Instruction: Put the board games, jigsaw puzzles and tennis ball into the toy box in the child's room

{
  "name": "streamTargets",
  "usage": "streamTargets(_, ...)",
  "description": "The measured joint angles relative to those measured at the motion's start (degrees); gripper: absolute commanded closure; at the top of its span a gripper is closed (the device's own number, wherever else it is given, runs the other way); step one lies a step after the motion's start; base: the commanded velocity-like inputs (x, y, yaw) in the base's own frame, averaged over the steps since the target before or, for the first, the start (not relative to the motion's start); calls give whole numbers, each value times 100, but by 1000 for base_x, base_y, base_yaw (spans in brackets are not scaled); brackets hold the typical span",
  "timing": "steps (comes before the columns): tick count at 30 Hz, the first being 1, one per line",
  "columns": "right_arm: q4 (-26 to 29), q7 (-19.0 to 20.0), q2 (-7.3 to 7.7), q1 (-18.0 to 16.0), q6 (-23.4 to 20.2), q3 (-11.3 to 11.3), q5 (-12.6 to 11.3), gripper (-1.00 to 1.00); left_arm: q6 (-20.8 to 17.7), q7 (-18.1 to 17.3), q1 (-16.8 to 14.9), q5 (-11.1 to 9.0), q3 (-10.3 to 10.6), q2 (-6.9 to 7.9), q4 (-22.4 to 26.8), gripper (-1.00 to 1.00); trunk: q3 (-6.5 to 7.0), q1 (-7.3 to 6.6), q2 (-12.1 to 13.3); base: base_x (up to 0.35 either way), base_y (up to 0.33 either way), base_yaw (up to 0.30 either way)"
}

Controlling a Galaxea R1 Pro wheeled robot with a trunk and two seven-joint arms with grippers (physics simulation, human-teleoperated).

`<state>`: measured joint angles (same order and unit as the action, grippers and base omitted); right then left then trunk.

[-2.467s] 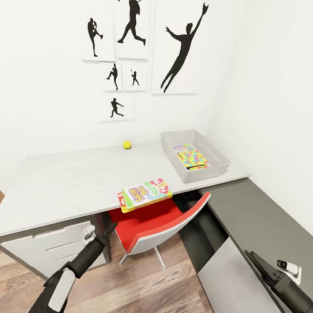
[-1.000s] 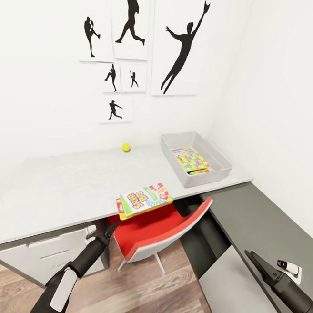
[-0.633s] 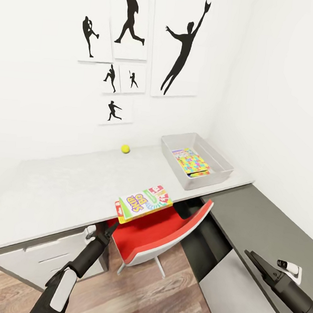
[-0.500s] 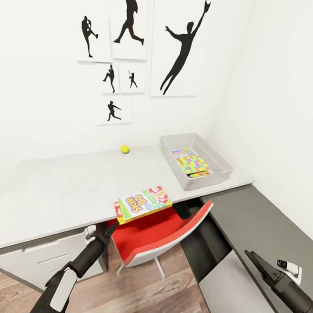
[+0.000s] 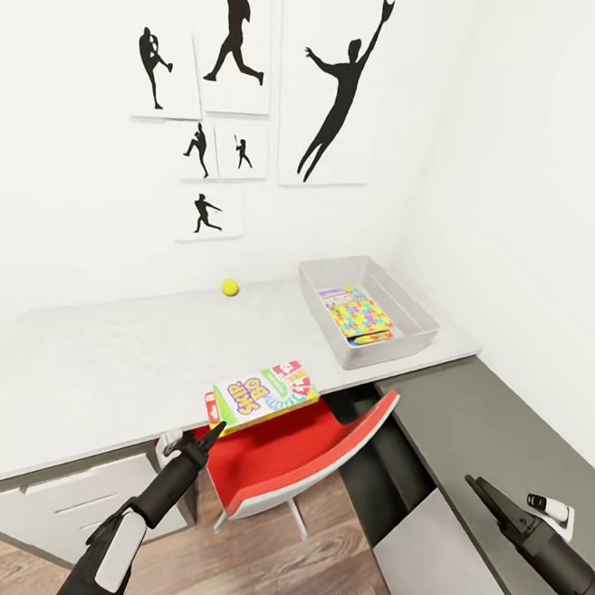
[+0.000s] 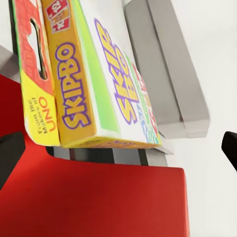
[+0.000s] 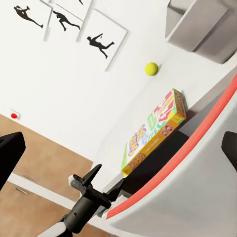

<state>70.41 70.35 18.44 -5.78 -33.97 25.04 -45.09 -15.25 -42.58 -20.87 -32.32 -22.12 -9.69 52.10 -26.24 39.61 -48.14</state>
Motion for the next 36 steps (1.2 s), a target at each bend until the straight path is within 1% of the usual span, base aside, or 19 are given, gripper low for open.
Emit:
streamTargets(13,0,1,0,-6,0,2,0,-100,-4,0,0,0,0,4,-1,-100,0,0,0,3,-2,0)
streamTargets(20,0,5,2,-5,-3,8,0,-100,-2,0,0,0,0,0,-4,-100,0,0,0,62,0,0)
streamTargets(26,0,3,57,-8,-8,9,-3,-100,0,0,0,0,-5,9,-1,-100,0,0,0,10,0,0)
streamTargets(36,0,7,83,-8,-13,16,-9,-100,-3,0,0,0,-9,12,-7,-100,0,0,0,0,0,0)
